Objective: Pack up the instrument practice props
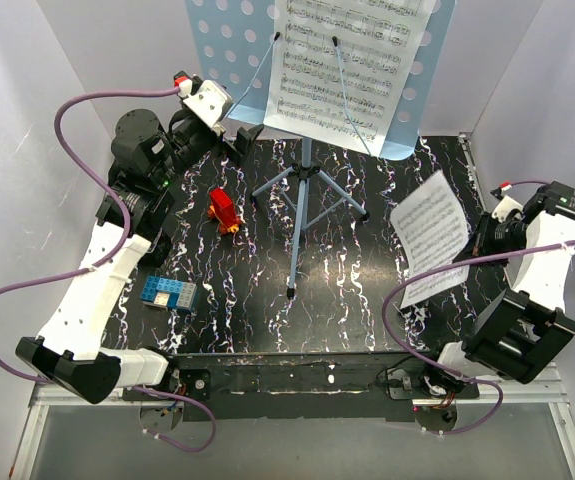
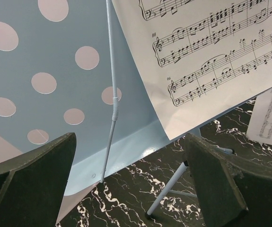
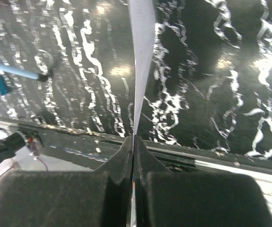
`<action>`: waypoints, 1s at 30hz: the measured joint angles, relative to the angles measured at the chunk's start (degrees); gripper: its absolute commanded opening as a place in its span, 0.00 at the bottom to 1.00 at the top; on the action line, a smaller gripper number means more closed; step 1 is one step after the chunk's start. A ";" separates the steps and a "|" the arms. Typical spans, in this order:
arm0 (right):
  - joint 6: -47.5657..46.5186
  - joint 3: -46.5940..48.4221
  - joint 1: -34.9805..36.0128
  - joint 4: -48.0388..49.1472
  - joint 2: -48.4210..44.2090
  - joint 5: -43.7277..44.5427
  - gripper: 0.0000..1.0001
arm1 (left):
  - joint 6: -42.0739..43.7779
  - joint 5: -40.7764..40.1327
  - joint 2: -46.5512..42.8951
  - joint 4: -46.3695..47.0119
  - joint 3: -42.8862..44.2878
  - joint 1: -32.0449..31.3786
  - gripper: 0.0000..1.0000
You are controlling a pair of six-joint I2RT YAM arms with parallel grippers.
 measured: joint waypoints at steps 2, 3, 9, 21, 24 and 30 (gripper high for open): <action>-0.07 -0.13 0.11 0.00 -0.07 3.96 0.01 | 0.17 0.11 0.00 0.00 -0.02 0.00 0.98; -0.09 -0.42 0.09 0.31 -0.07 5.81 0.01 | 0.20 0.15 0.00 0.00 -0.02 0.00 0.98; -0.72 -6.21 0.02 2.91 0.81 14.93 0.01 | 0.17 1.05 0.00 -0.63 -0.02 0.00 0.98; -2.47 -13.22 0.02 12.68 1.81 26.40 0.01 | -0.28 1.75 0.00 -1.27 -0.02 0.00 0.98; -3.74 -16.70 0.02 15.67 1.92 28.17 0.01 | -0.28 1.73 0.00 -1.29 -0.02 0.00 0.98; -6.16 -21.03 0.02 22.36 2.01 32.70 0.08 | -0.28 1.73 -0.13 -1.73 -0.11 0.00 0.98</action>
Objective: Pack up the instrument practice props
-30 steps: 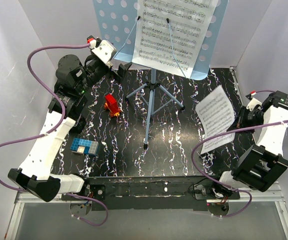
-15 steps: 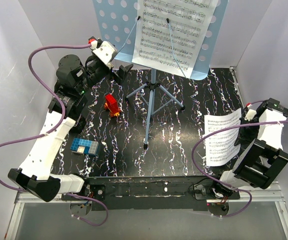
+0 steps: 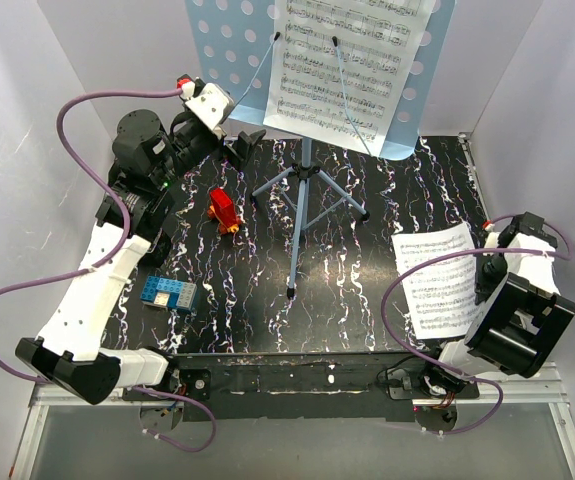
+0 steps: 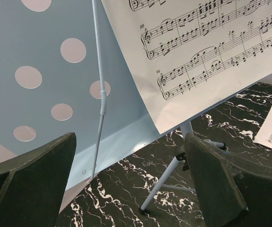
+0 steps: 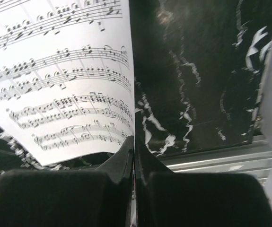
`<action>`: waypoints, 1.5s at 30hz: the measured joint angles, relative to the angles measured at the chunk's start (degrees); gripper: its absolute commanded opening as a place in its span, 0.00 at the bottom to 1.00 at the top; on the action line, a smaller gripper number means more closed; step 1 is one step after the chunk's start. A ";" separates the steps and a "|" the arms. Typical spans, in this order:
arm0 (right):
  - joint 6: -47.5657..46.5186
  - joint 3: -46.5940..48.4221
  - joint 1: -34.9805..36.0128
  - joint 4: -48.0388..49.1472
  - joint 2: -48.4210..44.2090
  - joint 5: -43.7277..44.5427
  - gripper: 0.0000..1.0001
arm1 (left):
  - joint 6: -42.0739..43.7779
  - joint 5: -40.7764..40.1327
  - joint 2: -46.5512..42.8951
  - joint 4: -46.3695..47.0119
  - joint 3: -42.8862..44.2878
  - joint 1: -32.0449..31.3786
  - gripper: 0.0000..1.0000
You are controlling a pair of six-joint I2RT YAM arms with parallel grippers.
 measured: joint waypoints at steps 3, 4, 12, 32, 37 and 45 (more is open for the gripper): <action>-0.42 -0.90 0.00 3.13 0.00 2.21 0.08 | 0.02 0.00 -0.17 -0.35 -0.13 0.00 0.98; -0.46 -1.29 0.00 4.35 0.00 2.99 0.08 | 0.02 0.00 -0.22 -0.42 -0.13 0.00 0.98; -0.98 -6.16 0.00 10.36 -0.04 6.43 0.15 | 0.00 0.00 -0.37 -0.42 -0.13 0.00 0.98; -3.26 -12.04 0.00 18.47 -2.71 13.70 0.77 | -0.50 0.81 -0.37 -0.50 -0.13 0.00 0.98; -4.33 -12.04 0.00 18.51 -4.20 16.17 0.86 | -0.70 0.85 -0.70 0.02 -0.76 0.00 0.98; -1.55 -6.05 2.27 7.45 -8.46 14.97 0.92 | -1.53 0.96 -1.36 1.62 -1.05 0.00 0.98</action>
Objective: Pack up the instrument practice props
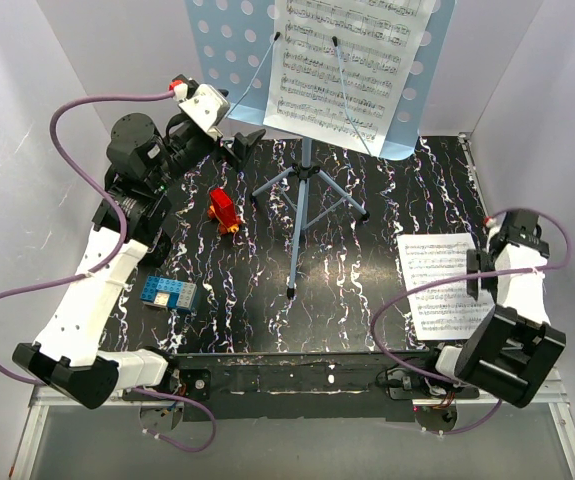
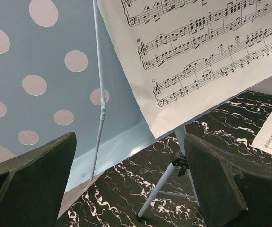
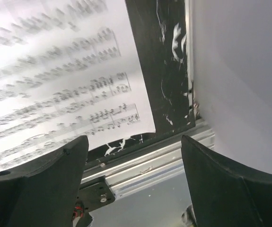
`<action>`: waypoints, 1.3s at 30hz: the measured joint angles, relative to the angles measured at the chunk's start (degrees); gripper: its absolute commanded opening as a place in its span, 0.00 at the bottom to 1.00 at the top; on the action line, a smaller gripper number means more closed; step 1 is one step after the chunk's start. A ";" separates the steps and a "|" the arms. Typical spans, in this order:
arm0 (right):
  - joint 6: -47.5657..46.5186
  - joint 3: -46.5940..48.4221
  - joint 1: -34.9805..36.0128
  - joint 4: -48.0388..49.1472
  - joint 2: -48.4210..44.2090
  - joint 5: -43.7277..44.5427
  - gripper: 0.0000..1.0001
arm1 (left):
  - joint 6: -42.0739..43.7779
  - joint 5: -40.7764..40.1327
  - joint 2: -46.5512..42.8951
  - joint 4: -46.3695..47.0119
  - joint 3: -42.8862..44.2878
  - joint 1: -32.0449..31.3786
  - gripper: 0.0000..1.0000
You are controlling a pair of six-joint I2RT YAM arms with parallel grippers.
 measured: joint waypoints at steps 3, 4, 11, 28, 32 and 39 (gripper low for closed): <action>1.81 6.34 5.27 -5.18 -2.86 -2.19 0.98 | -0.11 0.02 -0.09 0.22 0.09 0.00 0.98; 2.95 9.16 7.02 -7.34 -4.00 -3.56 0.98 | -0.07 0.04 -0.09 -0.09 0.24 0.00 0.98; 9.81 34.67 9.94 -17.44 -5.66 -13.66 0.98 | 2.73 3.30 -3.41 -8.79 1.16 0.00 0.98; 15.30 67.10 12.79 -12.37 -2.29 -58.21 0.87 | 4.15 19.30 0.83 -10.60 8.41 -0.48 0.90; 15.45 80.76 19.54 -11.32 3.37 -58.77 0.89 | 3.21 20.96 3.45 -9.16 9.55 -1.16 0.89; 20.57 86.64 30.86 2.38 3.91 -50.14 0.89 | 2.69 22.14 4.66 -6.60 11.13 -3.69 0.89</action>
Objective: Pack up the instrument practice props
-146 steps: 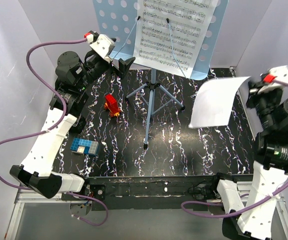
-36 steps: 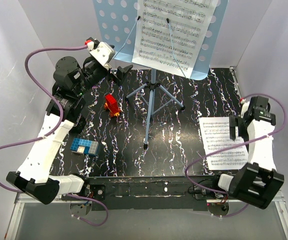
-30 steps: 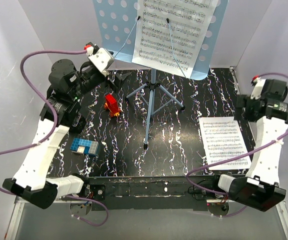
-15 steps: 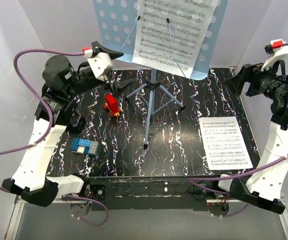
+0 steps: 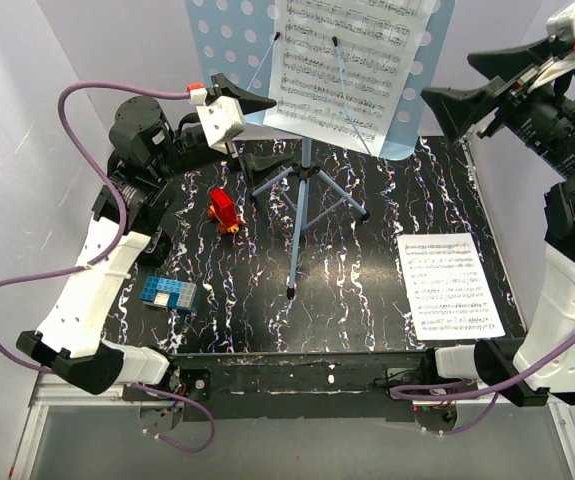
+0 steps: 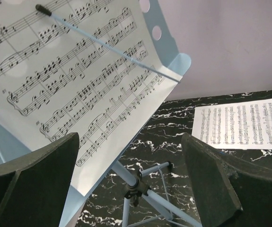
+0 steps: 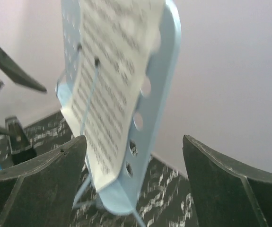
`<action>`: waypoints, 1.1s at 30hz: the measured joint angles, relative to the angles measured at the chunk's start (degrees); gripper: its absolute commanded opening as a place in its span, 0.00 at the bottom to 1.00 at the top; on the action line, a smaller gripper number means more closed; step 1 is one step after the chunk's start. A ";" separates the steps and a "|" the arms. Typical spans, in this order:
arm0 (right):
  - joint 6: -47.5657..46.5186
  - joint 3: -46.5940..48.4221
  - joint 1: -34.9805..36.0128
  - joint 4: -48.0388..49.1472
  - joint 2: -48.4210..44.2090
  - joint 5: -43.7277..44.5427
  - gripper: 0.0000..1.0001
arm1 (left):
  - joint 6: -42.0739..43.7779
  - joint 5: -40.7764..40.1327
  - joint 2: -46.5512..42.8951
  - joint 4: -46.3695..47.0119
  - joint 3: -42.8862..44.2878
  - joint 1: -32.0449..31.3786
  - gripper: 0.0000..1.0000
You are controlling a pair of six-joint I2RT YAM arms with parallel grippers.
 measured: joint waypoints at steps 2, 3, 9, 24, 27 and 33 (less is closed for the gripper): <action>0.87 0.00 2.84 4.85 0.15 2.75 0.89 | -0.07 -0.02 -0.02 0.31 0.17 -0.59 0.89; 1.18 0.02 4.17 7.85 0.50 4.28 0.89 | -0.09 -0.04 0.00 0.50 0.20 -0.90 0.89; 1.79 5.95 9.18 20.00 6.86 10.86 0.87 | 0.42 -0.61 -0.07 1.55 0.09 -2.14 0.88; -4.26 9.68 14.51 29.97 13.90 12.24 0.87 | 0.90 -2.86 -2.16 4.68 -5.01 -2.86 0.89; -6.12 9.84 14.88 31.01 13.92 11.04 0.87 | 0.74 -2.86 -2.16 4.96 -5.27 -2.86 0.89; -8.46 9.84 15.89 31.36 13.92 7.98 0.86 | 0.55 -2.84 -2.16 6.08 -5.35 -2.86 0.90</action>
